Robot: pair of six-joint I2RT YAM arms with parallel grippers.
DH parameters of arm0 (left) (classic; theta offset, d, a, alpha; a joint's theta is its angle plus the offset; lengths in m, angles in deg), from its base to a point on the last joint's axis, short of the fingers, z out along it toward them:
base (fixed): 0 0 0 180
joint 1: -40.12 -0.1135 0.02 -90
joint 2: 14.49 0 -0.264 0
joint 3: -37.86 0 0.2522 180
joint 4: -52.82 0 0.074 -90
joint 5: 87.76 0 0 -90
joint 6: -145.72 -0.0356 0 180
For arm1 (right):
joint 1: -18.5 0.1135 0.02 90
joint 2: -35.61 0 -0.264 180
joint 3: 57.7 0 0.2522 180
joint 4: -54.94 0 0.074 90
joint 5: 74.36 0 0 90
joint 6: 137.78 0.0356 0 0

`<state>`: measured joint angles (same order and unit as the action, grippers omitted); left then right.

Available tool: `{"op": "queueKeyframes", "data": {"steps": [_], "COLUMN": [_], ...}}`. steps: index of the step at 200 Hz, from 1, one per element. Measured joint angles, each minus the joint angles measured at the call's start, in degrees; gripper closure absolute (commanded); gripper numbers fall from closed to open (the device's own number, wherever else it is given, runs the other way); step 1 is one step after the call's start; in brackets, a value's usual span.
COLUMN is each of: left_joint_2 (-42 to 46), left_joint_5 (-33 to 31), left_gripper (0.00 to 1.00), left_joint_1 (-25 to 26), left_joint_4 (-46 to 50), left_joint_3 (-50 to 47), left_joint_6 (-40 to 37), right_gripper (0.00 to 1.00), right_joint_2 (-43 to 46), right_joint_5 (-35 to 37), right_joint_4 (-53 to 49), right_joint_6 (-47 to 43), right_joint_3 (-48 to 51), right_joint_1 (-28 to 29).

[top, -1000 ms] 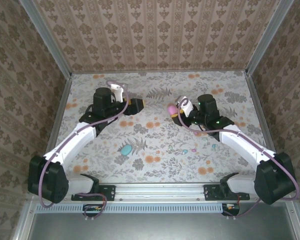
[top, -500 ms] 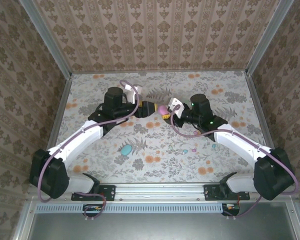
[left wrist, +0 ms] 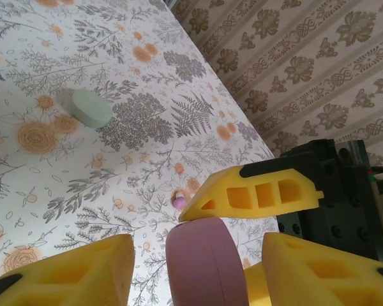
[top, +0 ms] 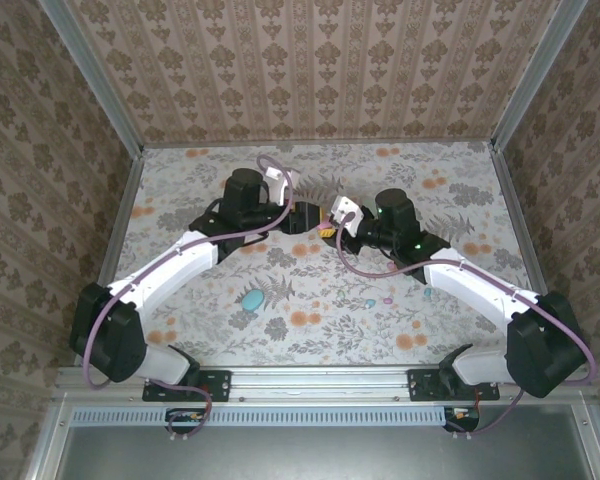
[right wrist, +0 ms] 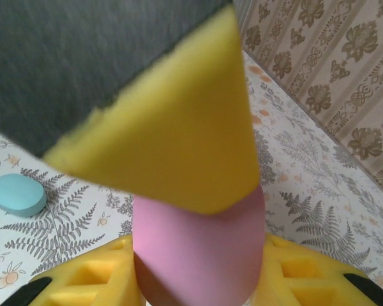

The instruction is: Insert the wireless bluetooth earbuds into the charging case

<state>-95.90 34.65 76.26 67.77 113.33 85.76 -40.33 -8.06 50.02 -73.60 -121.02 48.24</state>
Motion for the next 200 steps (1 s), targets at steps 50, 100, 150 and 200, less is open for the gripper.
{"op": "queueKeyframes", "data": {"steps": [50, 100, 150, 200], "left_joint_2": [-0.63, -0.48, 3.04, 3.58], "left_joint_5": [-0.55, -0.37, 1.14, 2.29], "left_gripper": [0.89, 0.96, 1.00, 1.00], "left_joint_1": [0.57, -0.04, -3.23, -3.67], "left_joint_4": [0.24, -1.60, -12.63, -15.23], "left_joint_3": [0.70, 0.92, -4.98, -4.96], "left_joint_6": [0.81, 5.09, 21.03, 28.44], "right_gripper": [0.60, 0.47, 0.42, 0.37], "right_joint_2": [0.02, 1.84, -3.69, -4.61], "right_joint_5": [2.82, 1.49, -21.94, -24.28], "right_joint_4": [0.46, 10.38, 25.27, 28.20], "right_joint_6": [0.02, 4.94, 12.31, 9.03], "right_joint_3": [-0.02, 4.81, 5.57, 3.50], "right_joint_1": [0.55, -1.27, -12.04, -8.39]}}
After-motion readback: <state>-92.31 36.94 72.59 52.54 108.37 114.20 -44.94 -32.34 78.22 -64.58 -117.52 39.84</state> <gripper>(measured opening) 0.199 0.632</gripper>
